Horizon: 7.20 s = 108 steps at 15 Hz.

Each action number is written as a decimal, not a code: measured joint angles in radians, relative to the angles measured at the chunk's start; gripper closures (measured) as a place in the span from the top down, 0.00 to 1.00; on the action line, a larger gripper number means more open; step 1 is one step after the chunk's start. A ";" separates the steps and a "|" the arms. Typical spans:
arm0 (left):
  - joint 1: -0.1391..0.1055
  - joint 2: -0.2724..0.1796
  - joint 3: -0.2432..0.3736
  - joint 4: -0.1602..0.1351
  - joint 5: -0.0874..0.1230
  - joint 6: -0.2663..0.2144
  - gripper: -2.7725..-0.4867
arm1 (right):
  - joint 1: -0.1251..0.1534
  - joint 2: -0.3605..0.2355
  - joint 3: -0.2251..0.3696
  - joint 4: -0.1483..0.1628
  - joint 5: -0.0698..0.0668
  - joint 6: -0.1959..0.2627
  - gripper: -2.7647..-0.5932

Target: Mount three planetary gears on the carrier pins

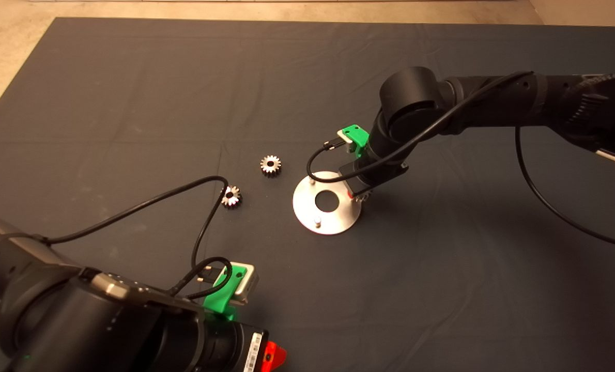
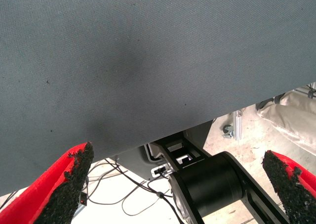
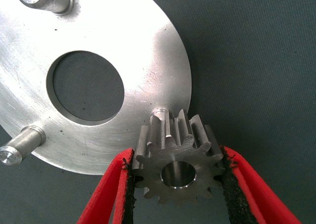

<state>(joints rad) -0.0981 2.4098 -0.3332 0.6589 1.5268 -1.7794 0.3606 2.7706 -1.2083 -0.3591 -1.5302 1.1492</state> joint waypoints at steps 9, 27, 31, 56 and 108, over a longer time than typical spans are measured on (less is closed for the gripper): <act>0.000 0.002 0.000 0.001 0.000 0.000 0.87 | 0.000 0.006 0.000 0.000 0.000 0.001 0.20; 0.000 0.003 0.000 0.004 0.000 0.000 0.87 | 0.000 0.014 0.000 0.000 0.000 0.004 0.20; 0.000 0.003 0.000 0.004 0.000 0.000 0.87 | -0.001 0.015 0.000 0.000 0.000 0.003 0.20; 0.000 0.004 0.000 0.004 0.000 0.000 0.87 | -0.003 0.015 -0.014 0.000 0.001 0.002 0.20; 0.000 0.003 0.000 0.012 0.000 0.005 0.87 | 0.024 -0.223 0.548 0.039 0.009 0.239 0.60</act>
<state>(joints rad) -0.0981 2.4130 -0.3332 0.6706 1.5268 -1.7740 0.3849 2.5471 -0.6606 -0.3201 -1.5217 1.3884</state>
